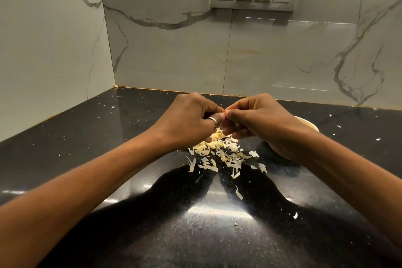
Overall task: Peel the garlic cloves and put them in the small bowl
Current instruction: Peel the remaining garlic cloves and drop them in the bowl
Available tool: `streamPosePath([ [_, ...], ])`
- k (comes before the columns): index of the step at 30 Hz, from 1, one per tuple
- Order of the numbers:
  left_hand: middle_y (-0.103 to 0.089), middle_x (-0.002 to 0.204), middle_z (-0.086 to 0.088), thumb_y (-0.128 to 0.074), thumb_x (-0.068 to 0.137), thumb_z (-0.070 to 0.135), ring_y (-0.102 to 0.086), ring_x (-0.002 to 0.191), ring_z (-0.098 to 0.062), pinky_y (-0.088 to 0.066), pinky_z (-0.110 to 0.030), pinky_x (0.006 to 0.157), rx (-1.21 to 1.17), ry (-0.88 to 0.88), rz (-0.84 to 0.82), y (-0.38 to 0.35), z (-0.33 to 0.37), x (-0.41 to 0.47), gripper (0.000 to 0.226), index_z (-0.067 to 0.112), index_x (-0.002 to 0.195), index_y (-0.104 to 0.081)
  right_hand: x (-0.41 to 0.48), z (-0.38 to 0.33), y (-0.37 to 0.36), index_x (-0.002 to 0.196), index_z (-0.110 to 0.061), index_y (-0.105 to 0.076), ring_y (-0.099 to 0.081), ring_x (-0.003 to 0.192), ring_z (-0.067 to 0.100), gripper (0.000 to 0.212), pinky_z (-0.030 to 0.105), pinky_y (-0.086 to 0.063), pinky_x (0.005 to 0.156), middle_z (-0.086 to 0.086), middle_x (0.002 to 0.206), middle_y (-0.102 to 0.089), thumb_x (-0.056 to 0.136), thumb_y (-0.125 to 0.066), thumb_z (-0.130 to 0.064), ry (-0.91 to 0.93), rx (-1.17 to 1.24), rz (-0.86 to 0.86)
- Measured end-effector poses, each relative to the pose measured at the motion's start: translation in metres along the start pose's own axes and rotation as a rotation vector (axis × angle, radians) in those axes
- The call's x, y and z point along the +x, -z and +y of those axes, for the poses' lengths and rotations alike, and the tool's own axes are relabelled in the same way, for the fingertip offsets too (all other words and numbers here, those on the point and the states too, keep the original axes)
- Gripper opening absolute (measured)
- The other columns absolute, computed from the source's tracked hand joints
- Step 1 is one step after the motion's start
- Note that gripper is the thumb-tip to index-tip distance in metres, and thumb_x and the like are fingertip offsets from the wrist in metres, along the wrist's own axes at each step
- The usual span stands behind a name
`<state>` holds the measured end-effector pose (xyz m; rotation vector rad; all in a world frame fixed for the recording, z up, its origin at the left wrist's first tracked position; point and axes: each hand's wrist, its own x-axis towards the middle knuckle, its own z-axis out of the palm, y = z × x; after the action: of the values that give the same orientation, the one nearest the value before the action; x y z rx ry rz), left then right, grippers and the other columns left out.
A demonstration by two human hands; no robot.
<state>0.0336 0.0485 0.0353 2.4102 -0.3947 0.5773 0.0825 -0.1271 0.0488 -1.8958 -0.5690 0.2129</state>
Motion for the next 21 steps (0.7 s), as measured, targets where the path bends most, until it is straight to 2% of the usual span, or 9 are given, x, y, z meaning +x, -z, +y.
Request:
streamPosePath([
  [4,-0.073,0.082,0.000,-0.061,0.099,0.011,-0.072,0.062,-0.006,-0.059,-0.021,0.058,-0.093,0.116,-0.019,-0.0014,-0.0011,0.0011,0.022,0.015,0.116,-0.073,-0.0001,0.0013,-0.0011,0.100,0.000,-0.072,-0.076,0.087,0.025,0.012,0.030,-0.062,0.074,0.016,0.091,-0.076,0.092,-0.068,-0.009,0.027,0.025,-0.006],
  [6,-0.074,0.083,-0.002,-0.065,0.096,0.011,-0.073,0.067,-0.006,-0.059,-0.019,0.059,-0.136,0.167,-0.027,-0.0020,-0.0014,0.0014,0.020,0.011,0.114,-0.073,-0.0003,0.0028,-0.0008,0.098,-0.001,-0.072,-0.075,0.088,0.026,0.010,0.033,-0.063,0.078,0.015,0.091,-0.076,0.090,-0.071,-0.007,0.056,0.005,0.013],
  [15,-0.076,0.083,-0.012,-0.069,0.093,0.013,-0.075,0.074,-0.015,-0.060,-0.023,0.063,-0.354,0.352,-0.089,-0.0028,0.0008,0.0018,0.014,0.007,0.105,-0.073,0.0003,0.0067,-0.0022,0.097,-0.008,-0.075,-0.074,0.076,0.013,0.008,0.026,-0.061,0.072,0.004,0.084,-0.077,0.089,-0.074,-0.011,0.276,-0.307,0.103],
  [18,-0.075,0.086,-0.018,-0.069,0.092,0.008,-0.071,0.071,-0.017,-0.062,-0.024,0.065,-0.508,0.399,-0.093,-0.0004,0.0027,0.0024,0.012,0.002,0.102,-0.071,0.0015,0.0074,-0.0003,0.104,-0.005,-0.073,-0.074,0.084,0.021,0.013,0.027,-0.061,0.075,0.012,0.094,-0.076,0.091,-0.071,-0.007,0.145,-0.080,0.052],
  [21,-0.074,0.084,-0.019,-0.069,0.090,0.001,-0.071,0.067,-0.015,-0.061,-0.023,0.063,-0.582,0.392,-0.087,0.0010,0.0055,0.0029,0.017,0.000,0.106,-0.064,0.0012,0.0057,0.0020,0.105,-0.005,-0.073,-0.071,0.083,0.017,0.015,0.025,-0.056,0.073,0.013,0.097,-0.076,0.091,-0.070,-0.008,0.017,0.142,-0.014],
])
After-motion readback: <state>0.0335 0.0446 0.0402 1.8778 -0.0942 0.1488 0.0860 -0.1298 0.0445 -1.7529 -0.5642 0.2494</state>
